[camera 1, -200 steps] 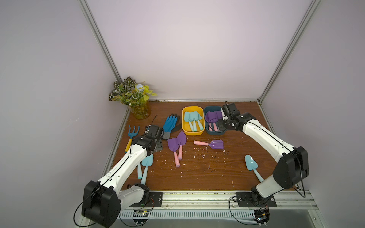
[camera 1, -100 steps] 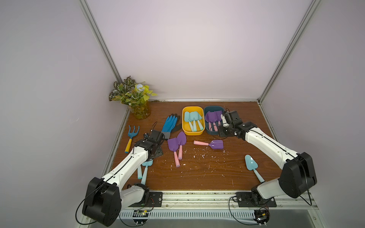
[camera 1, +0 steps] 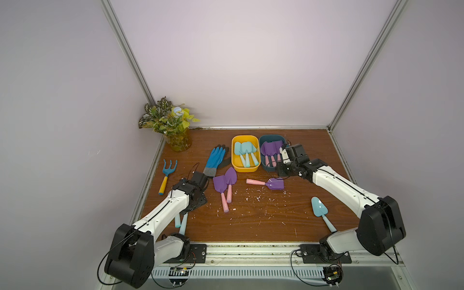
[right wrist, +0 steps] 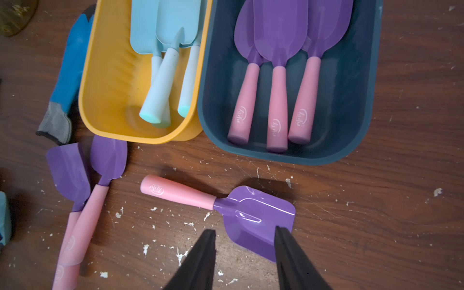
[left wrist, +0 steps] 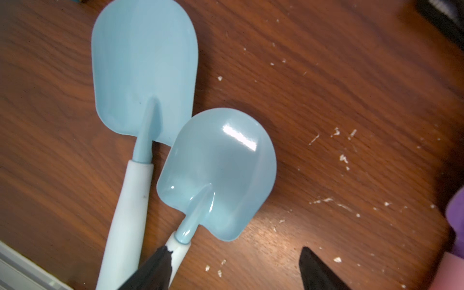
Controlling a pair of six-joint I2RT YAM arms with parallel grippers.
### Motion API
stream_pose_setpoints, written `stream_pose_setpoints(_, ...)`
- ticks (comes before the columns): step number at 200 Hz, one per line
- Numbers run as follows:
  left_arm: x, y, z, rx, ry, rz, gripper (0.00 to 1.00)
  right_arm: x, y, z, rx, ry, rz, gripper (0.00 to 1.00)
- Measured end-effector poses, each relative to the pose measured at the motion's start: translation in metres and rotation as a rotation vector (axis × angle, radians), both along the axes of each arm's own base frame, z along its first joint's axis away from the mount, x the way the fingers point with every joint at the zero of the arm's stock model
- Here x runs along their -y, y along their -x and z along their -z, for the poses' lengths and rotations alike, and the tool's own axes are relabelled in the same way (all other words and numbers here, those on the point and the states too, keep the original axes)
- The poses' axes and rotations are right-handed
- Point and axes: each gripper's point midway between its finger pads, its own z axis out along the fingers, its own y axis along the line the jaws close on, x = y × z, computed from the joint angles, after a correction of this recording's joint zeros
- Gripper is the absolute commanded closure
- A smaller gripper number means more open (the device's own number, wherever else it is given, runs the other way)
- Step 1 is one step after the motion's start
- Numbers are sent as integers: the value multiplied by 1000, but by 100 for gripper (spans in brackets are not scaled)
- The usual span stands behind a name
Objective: Sort the small shovels by color and place them into the storage box
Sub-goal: Pick up the shovel from the center of the board.
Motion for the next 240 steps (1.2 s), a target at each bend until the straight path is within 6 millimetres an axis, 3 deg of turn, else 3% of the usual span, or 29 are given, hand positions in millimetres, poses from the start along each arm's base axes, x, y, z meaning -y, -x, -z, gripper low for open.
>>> stream_pose_setpoints(87, -10, 22, 13, -193, -61, -6, 21, -4, 7, 9, -6, -29, -25, 55)
stream_pose_setpoints(143, -8, 32, 19, -265, -37, 2, 27, -7, 7, -6, 42, -66, -38, 55)
stream_pose_setpoints(192, -5, 41, 27, -303, -6, -7, 32, -7, 8, -8, 49, -70, -39, 55)
stream_pose_setpoints(240, -2, 49, 30, -302, 22, -15, 28, -7, 8, -7, 50, -70, -39, 55)
